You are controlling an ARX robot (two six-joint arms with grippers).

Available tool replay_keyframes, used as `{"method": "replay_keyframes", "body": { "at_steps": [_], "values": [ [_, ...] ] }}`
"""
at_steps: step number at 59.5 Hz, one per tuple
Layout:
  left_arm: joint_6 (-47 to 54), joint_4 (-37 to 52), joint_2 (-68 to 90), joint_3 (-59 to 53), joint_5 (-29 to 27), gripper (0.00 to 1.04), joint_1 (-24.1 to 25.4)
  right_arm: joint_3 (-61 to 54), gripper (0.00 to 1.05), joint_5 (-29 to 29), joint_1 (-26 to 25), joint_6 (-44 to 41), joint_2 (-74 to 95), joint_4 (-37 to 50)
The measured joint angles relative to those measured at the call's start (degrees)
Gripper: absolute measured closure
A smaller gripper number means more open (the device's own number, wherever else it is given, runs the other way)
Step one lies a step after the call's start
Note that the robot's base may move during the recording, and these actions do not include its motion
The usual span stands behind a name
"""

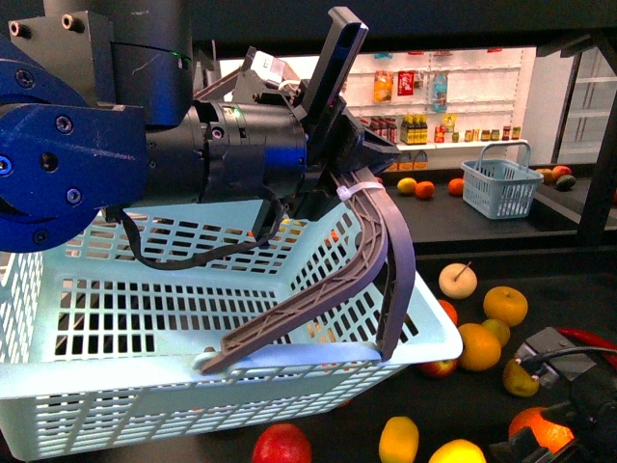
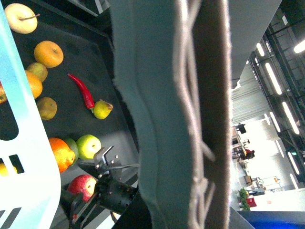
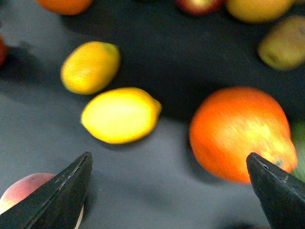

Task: Pick lemon from shelf

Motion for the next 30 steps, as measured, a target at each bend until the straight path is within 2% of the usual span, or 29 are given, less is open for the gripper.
{"method": "replay_keyframes", "body": {
  "at_steps": [4,10,16,30],
  "values": [
    [0.0,0.0,0.0,0.0,0.07,0.98,0.0,1.18,0.07,-3.1,0.2,-6.64,1.25,-0.83],
    [0.02,0.0,0.0,0.02,-0.02,0.98,0.0,5.7,0.07,-10.43,-0.52,-24.02,4.79,-8.22],
    [0.0,0.0,0.0,0.02,0.0,0.98,0.0,10.38,0.07,-12.9,-1.38,-36.09,8.28,-14.05],
    [0.0,0.0,0.0,0.02,0.0,0.98,0.0,20.85,0.07,-16.48,-1.55,-45.2,14.27,-22.49]
  ]
}}
